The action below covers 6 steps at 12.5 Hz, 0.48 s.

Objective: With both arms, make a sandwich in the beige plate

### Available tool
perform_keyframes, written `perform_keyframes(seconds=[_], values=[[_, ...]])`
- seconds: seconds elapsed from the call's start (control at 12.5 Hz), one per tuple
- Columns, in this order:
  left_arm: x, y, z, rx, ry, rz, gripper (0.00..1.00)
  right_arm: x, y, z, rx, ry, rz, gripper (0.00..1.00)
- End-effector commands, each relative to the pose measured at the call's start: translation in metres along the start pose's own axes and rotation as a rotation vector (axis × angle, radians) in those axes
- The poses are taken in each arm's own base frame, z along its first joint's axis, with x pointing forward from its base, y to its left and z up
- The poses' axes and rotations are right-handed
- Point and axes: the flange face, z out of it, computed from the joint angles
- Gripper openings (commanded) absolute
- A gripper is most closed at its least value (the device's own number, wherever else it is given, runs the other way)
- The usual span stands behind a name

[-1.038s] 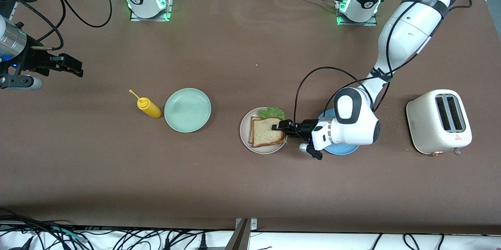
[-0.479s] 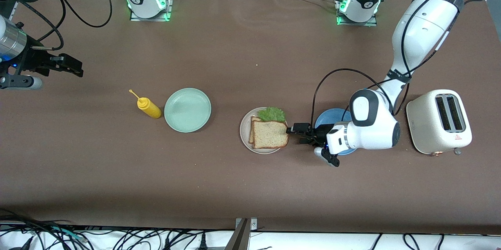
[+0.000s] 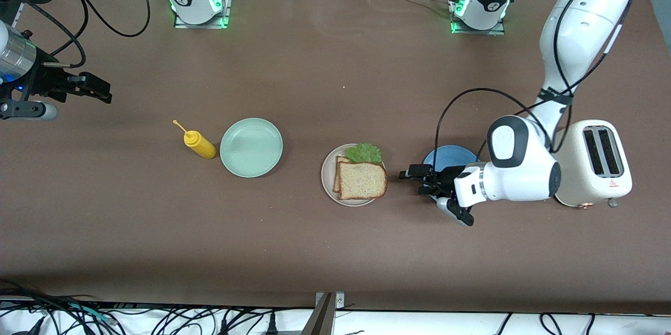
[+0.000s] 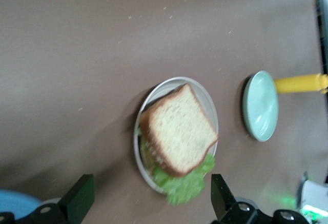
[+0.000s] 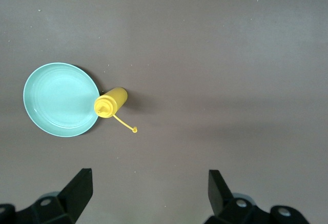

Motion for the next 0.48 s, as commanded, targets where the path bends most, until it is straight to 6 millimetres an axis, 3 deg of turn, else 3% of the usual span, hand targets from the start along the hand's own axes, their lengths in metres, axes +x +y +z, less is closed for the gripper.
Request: perform_keyframes(seconds=[0.0, 0.16, 0.4], values=[[-0.01, 0.04, -0.055, 0.226, -0.085, -0.051, 1.0, 0.003, -0.002, -0.003, -0.003, 0.008, -0.003, 1.0], [-0.021, 0.061, -0.09, 0.362, -0.157, -0.06, 1.0, 0.003, -0.002, -0.004, -0.003, 0.01, -0.003, 1.0], [-0.041, 0.074, -0.144, 0.511, -0.214, -0.047, 1.0, 0.003, -0.002, -0.003, -0.003, 0.008, -0.003, 1.0]])
